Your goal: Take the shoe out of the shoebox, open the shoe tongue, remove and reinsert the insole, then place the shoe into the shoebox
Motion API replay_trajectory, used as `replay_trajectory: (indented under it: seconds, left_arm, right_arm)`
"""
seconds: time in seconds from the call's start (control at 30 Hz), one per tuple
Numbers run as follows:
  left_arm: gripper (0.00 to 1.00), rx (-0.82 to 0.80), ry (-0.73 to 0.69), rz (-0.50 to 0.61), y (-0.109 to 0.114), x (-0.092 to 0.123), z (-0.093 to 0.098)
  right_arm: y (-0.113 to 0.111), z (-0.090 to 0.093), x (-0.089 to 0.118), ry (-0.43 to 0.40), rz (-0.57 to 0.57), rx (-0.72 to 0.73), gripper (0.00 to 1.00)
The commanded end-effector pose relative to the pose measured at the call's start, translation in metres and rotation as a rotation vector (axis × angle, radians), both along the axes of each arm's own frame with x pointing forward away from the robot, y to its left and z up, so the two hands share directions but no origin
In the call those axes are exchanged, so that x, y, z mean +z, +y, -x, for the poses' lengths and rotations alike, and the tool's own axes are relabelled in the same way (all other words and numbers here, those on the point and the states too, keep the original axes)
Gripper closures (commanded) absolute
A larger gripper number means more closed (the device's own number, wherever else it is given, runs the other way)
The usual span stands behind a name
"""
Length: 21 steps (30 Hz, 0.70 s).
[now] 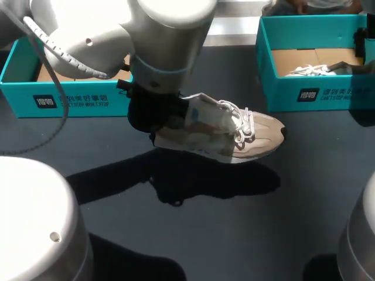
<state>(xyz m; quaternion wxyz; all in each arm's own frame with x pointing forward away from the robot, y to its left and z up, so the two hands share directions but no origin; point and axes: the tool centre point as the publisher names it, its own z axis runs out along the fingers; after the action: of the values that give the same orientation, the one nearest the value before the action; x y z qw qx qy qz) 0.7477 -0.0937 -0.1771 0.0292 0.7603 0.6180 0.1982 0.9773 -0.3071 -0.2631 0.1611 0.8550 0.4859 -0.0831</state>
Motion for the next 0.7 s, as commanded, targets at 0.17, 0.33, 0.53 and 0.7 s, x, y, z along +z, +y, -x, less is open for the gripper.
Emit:
replay_trajectory:
  seconds: [0.17,0.33,0.53,0.7]
  left_arm:
    - [1.0,0.008,0.043,-0.063,-0.0174,-0.0055,-0.0056]
    - [1.0,0.008,0.043,-0.063,-0.0174,-0.0055,-0.0056]
    - [1.0,0.008,0.043,-0.063,-0.0174,-0.0055,-0.0056]
    - [1.0,0.008,0.043,-0.063,-0.0174,-0.0055,-0.0056]
  right_arm:
    - [-0.0003,0.0001,-0.0002,-0.001,-0.001,0.0,0.0]
    - [-0.0003,0.0001,-0.0002,-0.001,-0.001,0.0,0.0]
    - [-0.0003,0.0001,-0.0002,-0.001,-0.001,0.0,0.0]
    - [-0.0003,0.0001,-0.0002,-0.001,-0.001,0.0,0.0]
